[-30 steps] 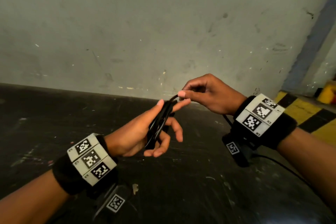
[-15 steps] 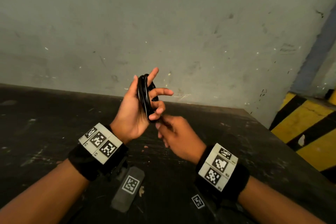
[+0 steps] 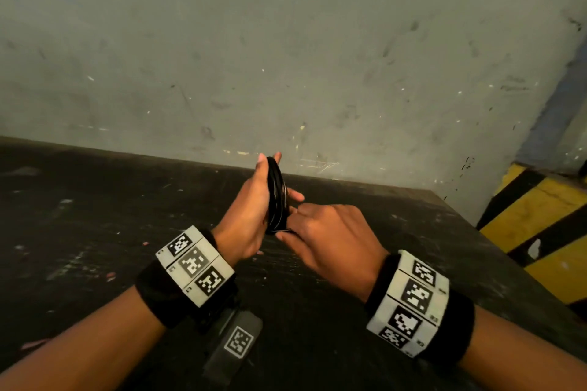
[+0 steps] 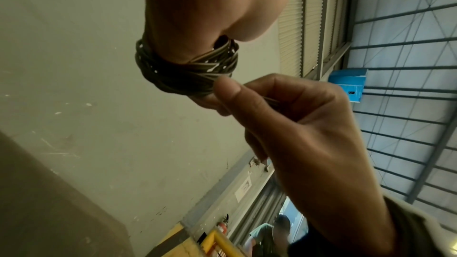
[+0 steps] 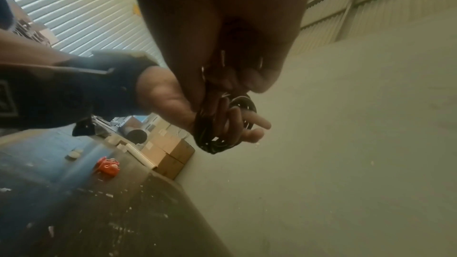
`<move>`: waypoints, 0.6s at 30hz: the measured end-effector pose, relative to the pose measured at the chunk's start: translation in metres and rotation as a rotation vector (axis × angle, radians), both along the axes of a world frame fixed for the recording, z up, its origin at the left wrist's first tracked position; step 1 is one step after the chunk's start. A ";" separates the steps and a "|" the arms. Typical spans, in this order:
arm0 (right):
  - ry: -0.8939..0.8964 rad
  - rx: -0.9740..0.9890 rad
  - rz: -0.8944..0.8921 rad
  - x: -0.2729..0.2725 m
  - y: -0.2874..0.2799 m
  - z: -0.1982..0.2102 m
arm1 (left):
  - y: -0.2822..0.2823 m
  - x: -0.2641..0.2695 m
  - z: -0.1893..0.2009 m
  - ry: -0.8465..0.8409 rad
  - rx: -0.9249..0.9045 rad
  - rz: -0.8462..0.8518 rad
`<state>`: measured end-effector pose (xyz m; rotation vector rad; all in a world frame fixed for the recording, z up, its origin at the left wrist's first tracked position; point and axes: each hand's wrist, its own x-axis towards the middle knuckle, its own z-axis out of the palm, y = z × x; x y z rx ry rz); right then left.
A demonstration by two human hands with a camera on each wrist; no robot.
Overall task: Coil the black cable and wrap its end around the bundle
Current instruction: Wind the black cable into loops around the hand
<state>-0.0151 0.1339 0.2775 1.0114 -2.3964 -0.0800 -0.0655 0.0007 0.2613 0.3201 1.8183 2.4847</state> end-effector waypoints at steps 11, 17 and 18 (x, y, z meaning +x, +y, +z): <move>-0.127 -0.038 0.093 -0.013 0.016 0.002 | 0.009 0.006 -0.019 -0.199 -0.065 -0.187; -0.280 -0.063 0.154 -0.023 0.019 -0.005 | 0.005 0.001 -0.025 -0.353 0.014 -0.341; -0.289 -0.050 0.161 -0.025 0.018 -0.008 | 0.004 0.001 -0.025 -0.374 0.013 -0.377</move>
